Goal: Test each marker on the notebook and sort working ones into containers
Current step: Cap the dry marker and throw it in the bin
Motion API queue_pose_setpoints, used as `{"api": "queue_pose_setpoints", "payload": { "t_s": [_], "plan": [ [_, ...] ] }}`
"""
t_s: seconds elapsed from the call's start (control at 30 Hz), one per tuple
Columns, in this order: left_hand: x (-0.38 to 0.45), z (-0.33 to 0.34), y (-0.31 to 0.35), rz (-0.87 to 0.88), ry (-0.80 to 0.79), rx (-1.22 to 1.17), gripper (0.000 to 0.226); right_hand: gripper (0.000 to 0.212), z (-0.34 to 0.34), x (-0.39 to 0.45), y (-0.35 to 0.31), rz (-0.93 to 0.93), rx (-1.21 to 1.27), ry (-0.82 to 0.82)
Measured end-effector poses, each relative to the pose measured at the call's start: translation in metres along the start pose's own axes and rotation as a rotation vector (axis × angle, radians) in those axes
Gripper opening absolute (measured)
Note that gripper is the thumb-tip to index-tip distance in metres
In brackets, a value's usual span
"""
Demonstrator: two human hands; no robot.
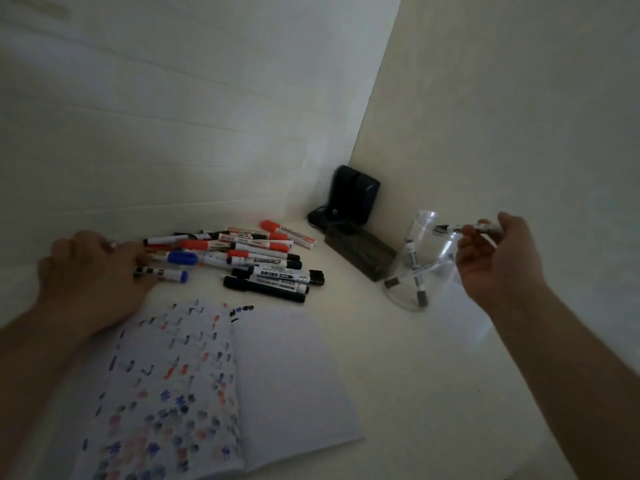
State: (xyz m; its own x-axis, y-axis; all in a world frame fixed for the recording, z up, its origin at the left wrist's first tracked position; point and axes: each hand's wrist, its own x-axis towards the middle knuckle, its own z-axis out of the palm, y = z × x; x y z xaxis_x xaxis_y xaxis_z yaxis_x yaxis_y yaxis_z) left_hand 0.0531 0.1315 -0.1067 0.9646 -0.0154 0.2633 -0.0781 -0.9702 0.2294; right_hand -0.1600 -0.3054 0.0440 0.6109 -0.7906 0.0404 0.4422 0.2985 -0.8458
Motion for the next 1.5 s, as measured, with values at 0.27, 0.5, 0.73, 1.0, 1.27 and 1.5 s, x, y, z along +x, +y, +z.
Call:
{"api": "queue_pose_setpoints", "payload": {
  "t_s": [0.27, 0.5, 0.73, 1.0, 1.27, 1.5],
  "plan": [
    [-0.034, -0.047, 0.035, 0.290, 0.085, -0.453, 0.021, 0.023, 0.023, -0.012, 0.006, -0.006, -0.029, 0.003],
    [-0.079, -0.056, 0.080, 0.572, -0.107, -0.767, 0.011, 0.026, 0.065, -0.096, 0.084, -0.006, -0.681, -0.710],
    [-0.091, -0.052, 0.096, 0.767, -0.220, -0.709, 0.033, 0.031, 0.104, -0.117, 0.147, 0.158, -0.542, -1.051],
    [-0.085, -0.042, 0.102, 0.739, -0.293, -0.672, 0.023, 0.033, 0.092, -0.101, 0.186, 0.268, -0.291, -1.028],
    [-0.080, -0.042, 0.111, 0.715, -0.344, -0.638, 0.027, 0.034, 0.081, -0.086, 0.189, 0.342, -0.240, -1.091],
    [-0.075, -0.043, 0.111, 0.651, -0.436, -0.640, 0.024, 0.041, 0.083, -0.084, 0.189, 0.348, -0.226, -1.084]
  ]
}}
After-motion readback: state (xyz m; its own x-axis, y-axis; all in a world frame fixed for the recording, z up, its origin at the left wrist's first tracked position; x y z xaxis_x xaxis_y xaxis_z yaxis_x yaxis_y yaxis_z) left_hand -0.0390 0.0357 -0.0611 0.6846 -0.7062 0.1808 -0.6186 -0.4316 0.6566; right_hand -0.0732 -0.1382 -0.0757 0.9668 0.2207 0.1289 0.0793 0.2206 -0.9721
